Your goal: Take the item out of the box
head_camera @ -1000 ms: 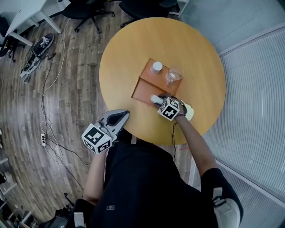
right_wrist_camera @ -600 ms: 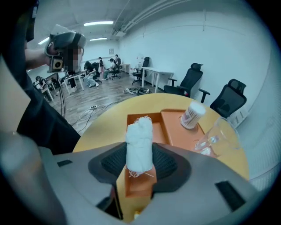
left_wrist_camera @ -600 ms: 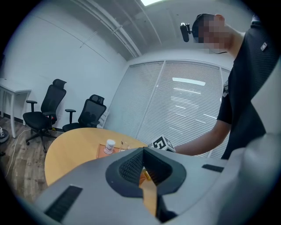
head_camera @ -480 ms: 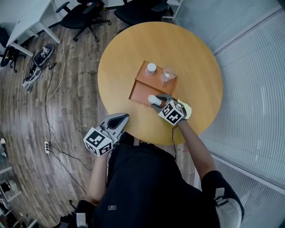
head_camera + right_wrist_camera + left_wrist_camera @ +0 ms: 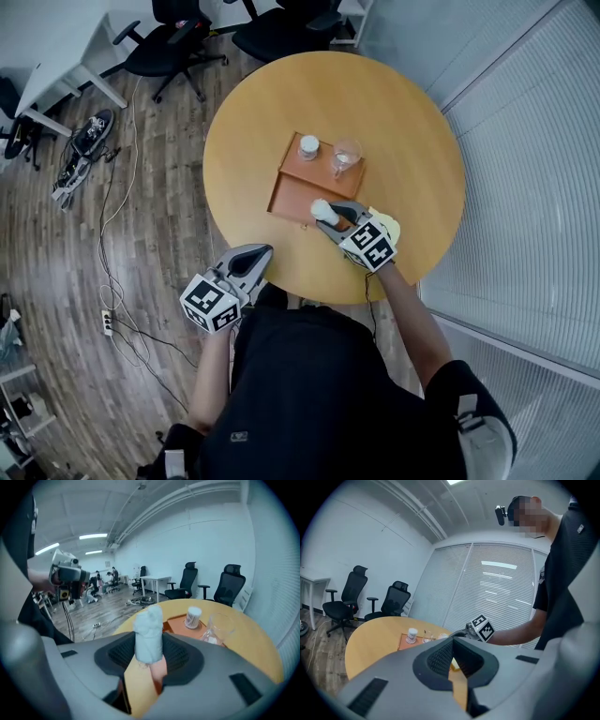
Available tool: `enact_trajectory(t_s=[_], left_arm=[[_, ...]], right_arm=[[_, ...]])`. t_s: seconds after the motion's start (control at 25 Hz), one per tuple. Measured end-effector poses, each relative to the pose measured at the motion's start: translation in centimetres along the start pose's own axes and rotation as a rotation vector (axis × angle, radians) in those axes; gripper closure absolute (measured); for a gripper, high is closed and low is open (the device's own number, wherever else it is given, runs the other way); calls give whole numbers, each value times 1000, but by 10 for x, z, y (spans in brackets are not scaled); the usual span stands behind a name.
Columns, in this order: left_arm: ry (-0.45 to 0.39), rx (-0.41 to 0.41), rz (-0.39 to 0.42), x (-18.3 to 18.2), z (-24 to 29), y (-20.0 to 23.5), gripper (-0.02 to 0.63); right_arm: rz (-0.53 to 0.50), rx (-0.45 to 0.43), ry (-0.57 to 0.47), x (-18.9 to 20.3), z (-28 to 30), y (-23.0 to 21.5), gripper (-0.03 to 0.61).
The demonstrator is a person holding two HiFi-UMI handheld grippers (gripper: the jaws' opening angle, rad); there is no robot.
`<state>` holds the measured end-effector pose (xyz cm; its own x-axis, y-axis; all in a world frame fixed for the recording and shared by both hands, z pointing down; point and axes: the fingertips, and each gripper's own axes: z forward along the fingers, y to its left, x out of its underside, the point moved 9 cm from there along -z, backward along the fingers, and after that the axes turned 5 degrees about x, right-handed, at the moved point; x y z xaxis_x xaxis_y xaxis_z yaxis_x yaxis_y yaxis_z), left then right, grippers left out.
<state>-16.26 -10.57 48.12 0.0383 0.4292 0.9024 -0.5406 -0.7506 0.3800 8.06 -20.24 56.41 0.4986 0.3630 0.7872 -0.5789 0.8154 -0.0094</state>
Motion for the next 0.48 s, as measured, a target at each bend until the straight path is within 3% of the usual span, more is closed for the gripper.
enact_trajectory(t_s=[0.16, 0.48], left_arm=[[5, 4, 8, -1, 2, -9, 607], [9, 14, 27, -2, 11, -25, 607]], right_arm=[[110, -13, -107, -3, -22, 4, 411], [192, 6, -226, 14, -58, 11, 414]])
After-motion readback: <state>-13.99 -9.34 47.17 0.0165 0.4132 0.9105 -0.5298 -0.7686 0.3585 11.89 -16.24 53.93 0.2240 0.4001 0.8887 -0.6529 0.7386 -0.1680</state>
